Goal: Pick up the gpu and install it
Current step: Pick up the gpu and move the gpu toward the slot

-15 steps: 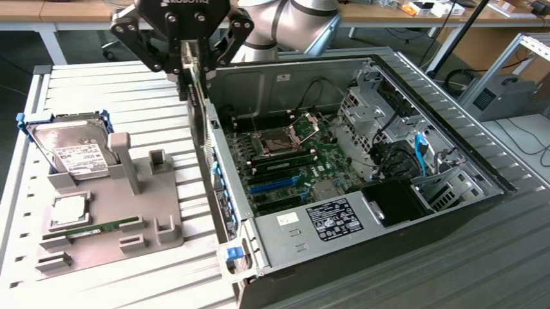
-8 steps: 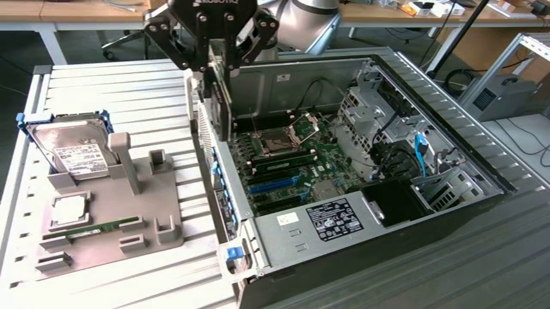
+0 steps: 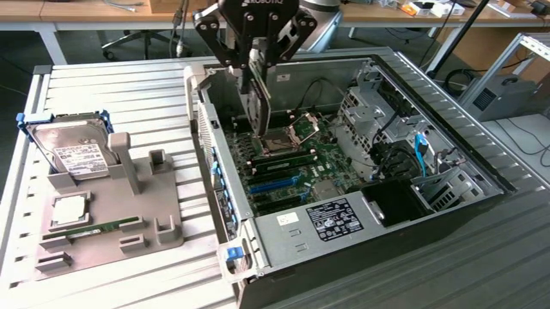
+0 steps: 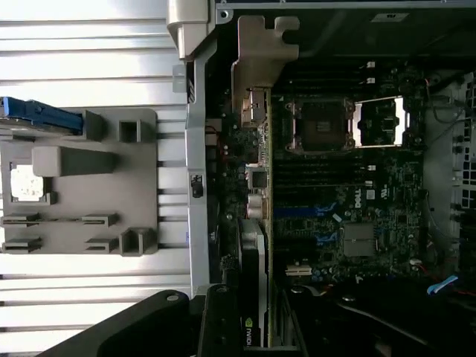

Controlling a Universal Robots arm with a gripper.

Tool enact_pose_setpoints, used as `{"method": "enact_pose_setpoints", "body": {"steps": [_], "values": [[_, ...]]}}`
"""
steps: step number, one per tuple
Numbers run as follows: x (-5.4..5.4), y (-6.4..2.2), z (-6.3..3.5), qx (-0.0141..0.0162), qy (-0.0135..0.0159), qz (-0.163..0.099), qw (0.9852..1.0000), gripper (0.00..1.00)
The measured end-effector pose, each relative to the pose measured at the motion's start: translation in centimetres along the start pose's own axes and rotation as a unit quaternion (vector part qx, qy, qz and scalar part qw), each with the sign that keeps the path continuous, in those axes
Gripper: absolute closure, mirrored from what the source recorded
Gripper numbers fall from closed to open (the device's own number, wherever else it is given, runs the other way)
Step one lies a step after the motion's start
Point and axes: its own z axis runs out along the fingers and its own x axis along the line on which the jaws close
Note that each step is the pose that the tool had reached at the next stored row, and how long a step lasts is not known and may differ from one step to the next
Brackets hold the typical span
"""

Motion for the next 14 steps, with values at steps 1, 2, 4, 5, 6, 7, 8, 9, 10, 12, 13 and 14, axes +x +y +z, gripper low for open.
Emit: {"method": "enact_pose_setpoints", "body": {"steps": [1, 2, 4, 5, 6, 7, 8, 9, 10, 12, 13, 14], "values": [[-0.8, 0.02, 0.02, 0.0000, 0.0000, 0.000, 1.0000, 0.73], [-1.4, 0.04, 0.03, 0.0000, 0.0000, 0.000, 1.0000, 0.73], [-2.7, 0.07, 0.06, 0.0000, 0.0000, 0.000, 1.0000, 0.73], [-3.5, 0.09, 0.09, 0.0000, 0.0000, 0.000, 1.0000, 0.73], [-4.3, 0.11, 0.10, 0.0000, 0.0000, 0.000, 1.0000, 0.73], [-5.1, 0.13, 0.12, 0.0000, 0.0000, 0.000, 1.0000, 0.73], [-5.8, 0.14, 0.14, 0.0000, 0.0000, 0.000, 1.0000, 0.73], [-6.5, 0.16, 0.16, 0.0000, 0.0000, 0.000, 1.0000, 0.73], [-7.4, 0.18, 0.17, 0.0000, 0.0000, 0.000, 1.0000, 0.73], [-9.1, 0.23, 0.22, -0.0001, 0.0000, 0.000, 1.0000, 0.73], [-9.6, 0.24, 0.23, -0.0001, 0.0000, 0.000, 1.0000, 0.73], [-10.2, 0.25, 0.24, -0.0001, 0.0000, 0.000, 1.0000, 0.73]]}}
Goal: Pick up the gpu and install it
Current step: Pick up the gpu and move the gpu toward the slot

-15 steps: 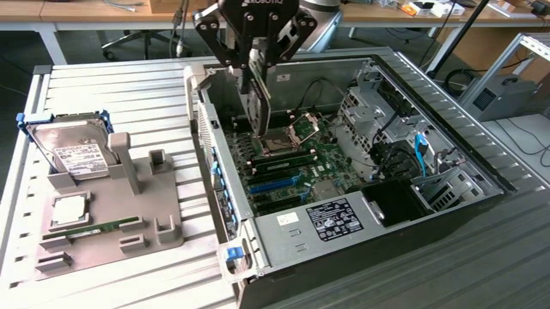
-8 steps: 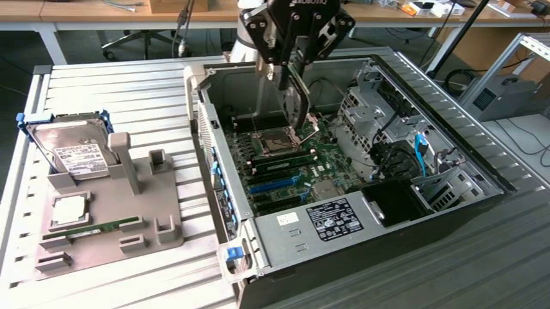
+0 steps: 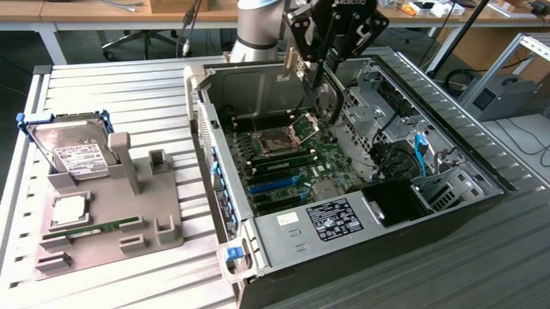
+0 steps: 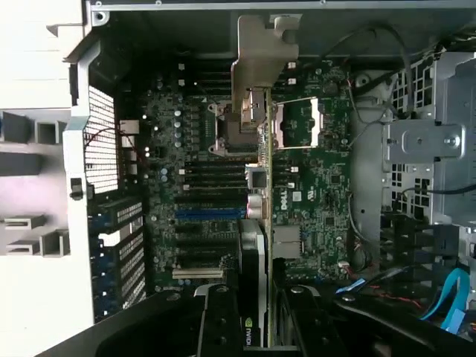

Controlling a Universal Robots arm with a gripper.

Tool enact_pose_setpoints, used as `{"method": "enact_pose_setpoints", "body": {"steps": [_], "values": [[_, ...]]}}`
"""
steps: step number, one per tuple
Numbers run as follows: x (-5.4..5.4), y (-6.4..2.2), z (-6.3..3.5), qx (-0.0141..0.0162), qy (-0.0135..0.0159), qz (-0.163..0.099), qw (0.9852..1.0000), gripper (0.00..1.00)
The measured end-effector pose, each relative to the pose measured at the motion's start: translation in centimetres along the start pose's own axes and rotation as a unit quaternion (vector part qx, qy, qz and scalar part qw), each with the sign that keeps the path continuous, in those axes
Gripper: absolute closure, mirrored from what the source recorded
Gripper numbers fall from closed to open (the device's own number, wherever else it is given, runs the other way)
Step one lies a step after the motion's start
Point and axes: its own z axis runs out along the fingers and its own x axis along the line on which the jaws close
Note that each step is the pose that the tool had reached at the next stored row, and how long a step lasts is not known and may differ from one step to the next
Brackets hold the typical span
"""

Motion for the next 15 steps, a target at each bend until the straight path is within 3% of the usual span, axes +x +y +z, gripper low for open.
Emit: {"method": "enact_pose_setpoints", "body": {"steps": [2, 15], "values": [[-1.6, 0.04, 0.04, -0.0001, 0.0000, 0.000, 1.0000, 0.73], [-8.5, 0.23, 0.20, -0.0014, 0.0000, 0.000, 1.0000, 0.73]]}}
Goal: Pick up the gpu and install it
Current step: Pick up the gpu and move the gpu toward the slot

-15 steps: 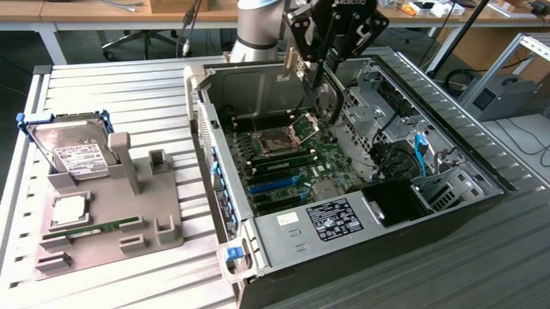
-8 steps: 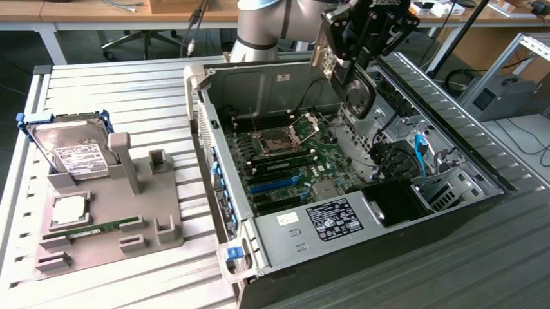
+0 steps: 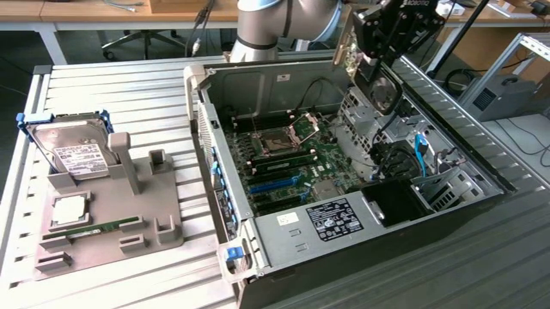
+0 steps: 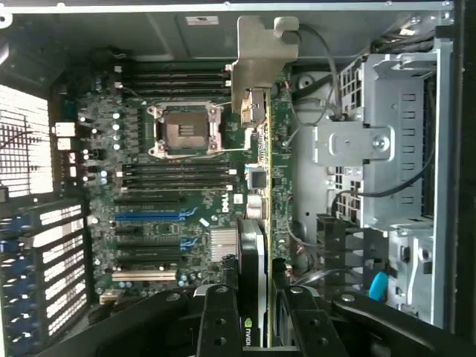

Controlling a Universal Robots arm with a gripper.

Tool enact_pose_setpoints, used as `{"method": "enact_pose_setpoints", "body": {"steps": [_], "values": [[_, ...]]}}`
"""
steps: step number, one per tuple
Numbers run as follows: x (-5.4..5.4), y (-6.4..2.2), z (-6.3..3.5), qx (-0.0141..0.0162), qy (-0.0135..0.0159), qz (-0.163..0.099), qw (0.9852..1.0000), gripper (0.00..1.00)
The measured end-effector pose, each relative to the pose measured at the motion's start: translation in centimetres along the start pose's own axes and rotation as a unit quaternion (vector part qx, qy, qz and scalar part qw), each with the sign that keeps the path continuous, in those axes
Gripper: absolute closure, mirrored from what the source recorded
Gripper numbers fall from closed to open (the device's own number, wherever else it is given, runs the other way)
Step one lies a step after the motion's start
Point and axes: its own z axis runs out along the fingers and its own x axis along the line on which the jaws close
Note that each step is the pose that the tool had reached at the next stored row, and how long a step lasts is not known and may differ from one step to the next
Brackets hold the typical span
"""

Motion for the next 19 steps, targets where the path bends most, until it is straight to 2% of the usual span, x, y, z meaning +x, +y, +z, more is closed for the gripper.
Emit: {"method": "enact_pose_setpoints", "body": {"steps": [3, 9, 19], "values": [[-1.2, 0.04, 0.03, 0.0000, 0.0000, 0.000, 1.0000, 0.73], [-1.4, 0.03, 0.15, 0.0000, 0.0000, 0.000, 1.0000, 0.73], [-1.6, 0.03, 2.30, 0.0000, 0.0000, 0.000, 1.0000, 0.73]]}}
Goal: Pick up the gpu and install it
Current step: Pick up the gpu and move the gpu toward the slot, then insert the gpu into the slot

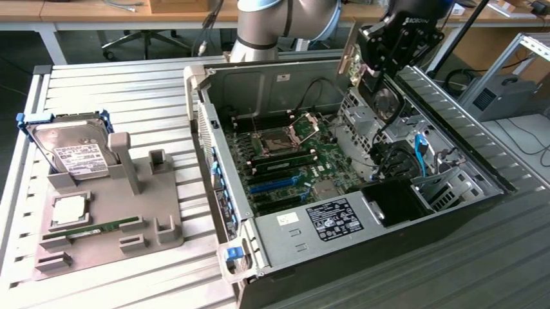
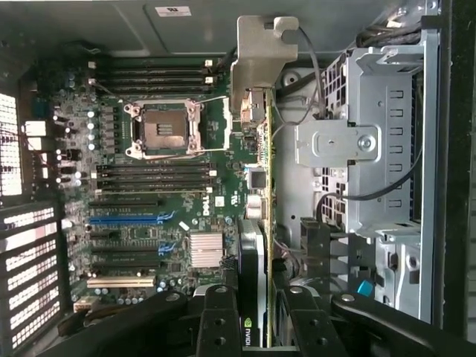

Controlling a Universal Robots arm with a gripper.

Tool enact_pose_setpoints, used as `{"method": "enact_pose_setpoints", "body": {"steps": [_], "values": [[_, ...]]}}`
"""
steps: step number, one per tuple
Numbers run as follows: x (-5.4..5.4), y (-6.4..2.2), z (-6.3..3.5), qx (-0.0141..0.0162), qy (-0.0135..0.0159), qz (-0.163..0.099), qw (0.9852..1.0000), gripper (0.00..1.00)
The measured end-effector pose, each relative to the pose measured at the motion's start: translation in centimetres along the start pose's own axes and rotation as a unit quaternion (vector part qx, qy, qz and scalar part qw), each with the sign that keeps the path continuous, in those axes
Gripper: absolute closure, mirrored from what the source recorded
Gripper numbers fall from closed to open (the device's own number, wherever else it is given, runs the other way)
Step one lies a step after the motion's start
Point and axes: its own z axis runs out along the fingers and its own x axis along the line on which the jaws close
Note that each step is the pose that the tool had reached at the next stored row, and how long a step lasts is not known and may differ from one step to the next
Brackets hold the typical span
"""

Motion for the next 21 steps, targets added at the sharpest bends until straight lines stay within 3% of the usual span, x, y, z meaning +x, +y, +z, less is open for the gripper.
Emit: {"method": "enact_pose_setpoints", "body": {"steps": [3, 18, 21], "values": [[-0.08, 0.00, 0.60, -0.0001, 0.0000, 0.000, 1.0000, 0.73], [-0.09, 0.00, 0.64, -0.0001, 0.0000, 0.000, 1.0000, 0.73], [-0.09, 0.00, 0.66, 0.0006, 0.0016, -0.023, 0.9997, 0.73]]}}
